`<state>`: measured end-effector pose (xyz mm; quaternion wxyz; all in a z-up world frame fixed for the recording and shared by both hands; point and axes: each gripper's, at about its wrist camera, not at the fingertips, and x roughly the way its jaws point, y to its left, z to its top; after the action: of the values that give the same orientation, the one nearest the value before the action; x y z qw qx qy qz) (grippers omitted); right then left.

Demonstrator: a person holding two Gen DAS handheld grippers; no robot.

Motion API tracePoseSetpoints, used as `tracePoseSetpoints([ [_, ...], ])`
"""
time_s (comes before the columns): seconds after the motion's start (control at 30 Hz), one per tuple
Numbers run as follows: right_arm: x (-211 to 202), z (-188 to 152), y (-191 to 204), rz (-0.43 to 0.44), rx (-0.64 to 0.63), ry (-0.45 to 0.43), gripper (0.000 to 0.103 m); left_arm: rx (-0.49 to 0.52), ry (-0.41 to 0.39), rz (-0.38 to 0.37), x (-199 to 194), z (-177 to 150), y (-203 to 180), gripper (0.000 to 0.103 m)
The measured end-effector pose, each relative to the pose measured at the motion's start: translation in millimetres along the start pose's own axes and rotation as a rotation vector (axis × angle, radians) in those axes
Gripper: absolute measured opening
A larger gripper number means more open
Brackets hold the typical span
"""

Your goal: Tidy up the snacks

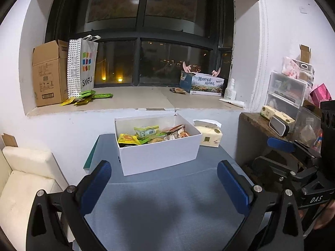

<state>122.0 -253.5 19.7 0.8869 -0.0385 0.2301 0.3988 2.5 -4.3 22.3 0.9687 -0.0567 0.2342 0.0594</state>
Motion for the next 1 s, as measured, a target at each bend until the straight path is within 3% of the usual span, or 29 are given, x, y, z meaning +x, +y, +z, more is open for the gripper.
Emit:
tracePoseSetpoints([
  [1.0, -0.1, -0.1, -5.5, 0.002, 0.028, 0.01, 0.103, 0.001, 0.023, -0.013, 7.0, 1.8, 0.6, 0.103],
])
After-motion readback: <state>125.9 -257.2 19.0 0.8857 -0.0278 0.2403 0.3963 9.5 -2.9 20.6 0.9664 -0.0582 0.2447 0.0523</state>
